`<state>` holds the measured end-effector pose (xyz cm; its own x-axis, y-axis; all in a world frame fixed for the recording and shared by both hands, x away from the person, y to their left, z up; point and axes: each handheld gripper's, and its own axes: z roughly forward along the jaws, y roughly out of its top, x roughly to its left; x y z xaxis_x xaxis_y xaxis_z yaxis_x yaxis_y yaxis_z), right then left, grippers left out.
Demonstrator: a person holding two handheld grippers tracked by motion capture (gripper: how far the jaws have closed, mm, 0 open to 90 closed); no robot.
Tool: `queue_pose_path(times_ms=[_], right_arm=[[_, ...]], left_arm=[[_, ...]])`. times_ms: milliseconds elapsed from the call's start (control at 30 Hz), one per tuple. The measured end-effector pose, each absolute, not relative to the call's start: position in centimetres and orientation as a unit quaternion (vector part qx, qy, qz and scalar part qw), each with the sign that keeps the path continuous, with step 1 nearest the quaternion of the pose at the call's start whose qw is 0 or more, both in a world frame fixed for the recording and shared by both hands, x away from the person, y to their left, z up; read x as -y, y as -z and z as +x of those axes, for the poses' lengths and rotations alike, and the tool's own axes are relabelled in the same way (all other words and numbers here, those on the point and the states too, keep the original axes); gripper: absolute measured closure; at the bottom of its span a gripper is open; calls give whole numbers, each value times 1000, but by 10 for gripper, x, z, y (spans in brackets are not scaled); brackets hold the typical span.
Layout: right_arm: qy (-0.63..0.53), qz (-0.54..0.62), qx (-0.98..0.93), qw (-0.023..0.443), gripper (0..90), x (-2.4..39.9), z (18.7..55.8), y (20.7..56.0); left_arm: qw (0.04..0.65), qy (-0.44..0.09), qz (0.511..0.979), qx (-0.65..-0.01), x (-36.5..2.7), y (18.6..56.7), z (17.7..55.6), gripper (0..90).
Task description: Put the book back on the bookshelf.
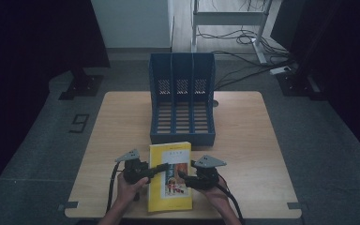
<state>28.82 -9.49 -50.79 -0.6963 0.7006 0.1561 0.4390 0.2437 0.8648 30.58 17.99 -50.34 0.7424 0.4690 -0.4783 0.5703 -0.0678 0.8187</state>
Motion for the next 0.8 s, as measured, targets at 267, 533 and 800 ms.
queue_pose_path(times_ms=[267,533,800], right_arm=[[-510,358,-773,119,385,101,292,503],[-532,361,-758,113,353,110,292,499],[-544,373,-746,94,353,112,290,500]], left_arm=[[596,56,712,-366,-181,497,307,753],[611,36,697,-373,-183,484,309,755],[633,19,691,-349,-187,473,306,754]])
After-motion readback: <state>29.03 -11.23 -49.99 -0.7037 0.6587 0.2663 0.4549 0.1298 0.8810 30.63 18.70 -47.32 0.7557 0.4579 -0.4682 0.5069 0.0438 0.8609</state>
